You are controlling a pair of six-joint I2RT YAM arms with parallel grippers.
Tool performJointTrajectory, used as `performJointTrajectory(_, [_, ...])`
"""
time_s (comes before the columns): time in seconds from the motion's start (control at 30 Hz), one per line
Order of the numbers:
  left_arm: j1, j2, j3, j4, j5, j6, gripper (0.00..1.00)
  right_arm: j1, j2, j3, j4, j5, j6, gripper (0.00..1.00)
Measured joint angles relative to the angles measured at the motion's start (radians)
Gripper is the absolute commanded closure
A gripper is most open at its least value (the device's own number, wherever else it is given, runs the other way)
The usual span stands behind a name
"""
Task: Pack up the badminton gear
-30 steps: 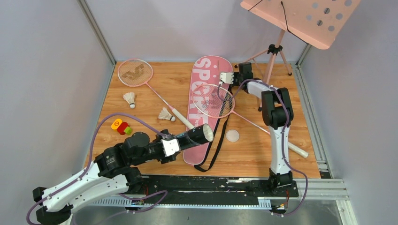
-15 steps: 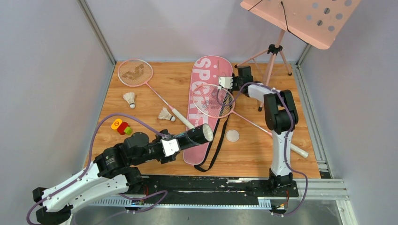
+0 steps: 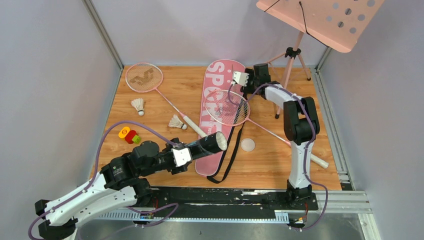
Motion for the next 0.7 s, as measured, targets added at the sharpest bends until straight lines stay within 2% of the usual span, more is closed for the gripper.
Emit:
performJointTrajectory(0.03, [0.0,0.0,0.0,0.0,-0.001,0.0,0.58,0.0,0.002,0.011,-0.002,-0.001,0.022,0.33])
performJointTrajectory(0.07, [0.0,0.0,0.0,0.0,-0.002,0.0,0.5,0.0,0.002,0.02,-0.002,-0.005,0.047,0.33])
performJointTrajectory(0.13, [0.0,0.0,0.0,0.0,-0.003,0.0,0.48,0.0,0.002,0.032,-0.002,-0.022,0.116,0.34])
performJointTrajectory(0.4, [0.0,0.0,0.0,0.0,-0.009,0.003,0.48,0.0,0.002,0.036,-0.008,-0.039,0.377,0.39])
performJointTrajectory(0.7, [0.0,0.0,0.0,0.0,-0.008,0.003,0.47,-0.021,0.003,0.036,-0.003,-0.01,0.587,0.52])
